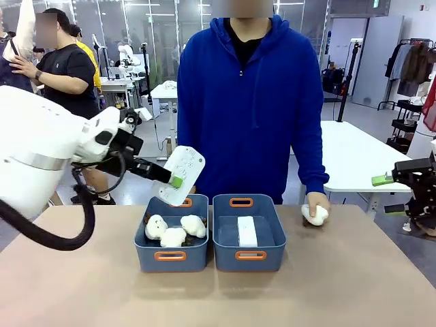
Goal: Sort the digital clocks into the basket.
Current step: Pick up the Digital clock from the table and place it into the empty Plastic storage basket.
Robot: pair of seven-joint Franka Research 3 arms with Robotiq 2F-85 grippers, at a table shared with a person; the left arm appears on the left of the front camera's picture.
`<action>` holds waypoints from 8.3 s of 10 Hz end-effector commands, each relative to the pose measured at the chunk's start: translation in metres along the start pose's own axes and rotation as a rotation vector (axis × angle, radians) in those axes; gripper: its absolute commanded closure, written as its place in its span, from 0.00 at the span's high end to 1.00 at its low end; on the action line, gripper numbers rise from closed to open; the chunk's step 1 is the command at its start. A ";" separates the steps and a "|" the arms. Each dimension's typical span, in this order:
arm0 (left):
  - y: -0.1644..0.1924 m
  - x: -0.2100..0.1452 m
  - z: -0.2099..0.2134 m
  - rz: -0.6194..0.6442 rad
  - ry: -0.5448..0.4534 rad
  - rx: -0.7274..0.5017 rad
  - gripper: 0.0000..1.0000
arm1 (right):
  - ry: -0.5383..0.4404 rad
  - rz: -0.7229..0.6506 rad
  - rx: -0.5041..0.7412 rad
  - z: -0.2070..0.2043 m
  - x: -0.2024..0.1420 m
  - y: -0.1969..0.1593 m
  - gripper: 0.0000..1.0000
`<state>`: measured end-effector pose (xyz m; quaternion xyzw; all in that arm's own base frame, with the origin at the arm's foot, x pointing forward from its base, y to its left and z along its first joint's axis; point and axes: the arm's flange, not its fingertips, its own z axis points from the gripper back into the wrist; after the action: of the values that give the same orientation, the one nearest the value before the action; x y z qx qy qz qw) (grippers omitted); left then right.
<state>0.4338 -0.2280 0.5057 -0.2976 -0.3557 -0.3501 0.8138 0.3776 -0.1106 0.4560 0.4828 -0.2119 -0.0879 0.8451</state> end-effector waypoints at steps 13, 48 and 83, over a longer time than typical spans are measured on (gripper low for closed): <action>0.017 0.006 0.194 0.257 -0.214 -0.001 0.10 | 0.007 0.007 0.005 0.001 0.001 -0.001 1.00; -0.035 0.051 -0.244 0.704 0.447 0.510 0.58 | 0.007 0.007 0.005 0.001 0.001 -0.001 1.00; 0.103 -0.154 0.194 1.013 -0.227 -0.062 1.00 | 0.007 0.007 0.005 0.001 0.001 -0.001 1.00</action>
<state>0.3635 0.0247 0.4688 -0.4923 -0.2450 0.1199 0.8266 0.3782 -0.1107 0.4553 0.4839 -0.2097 -0.0876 0.8451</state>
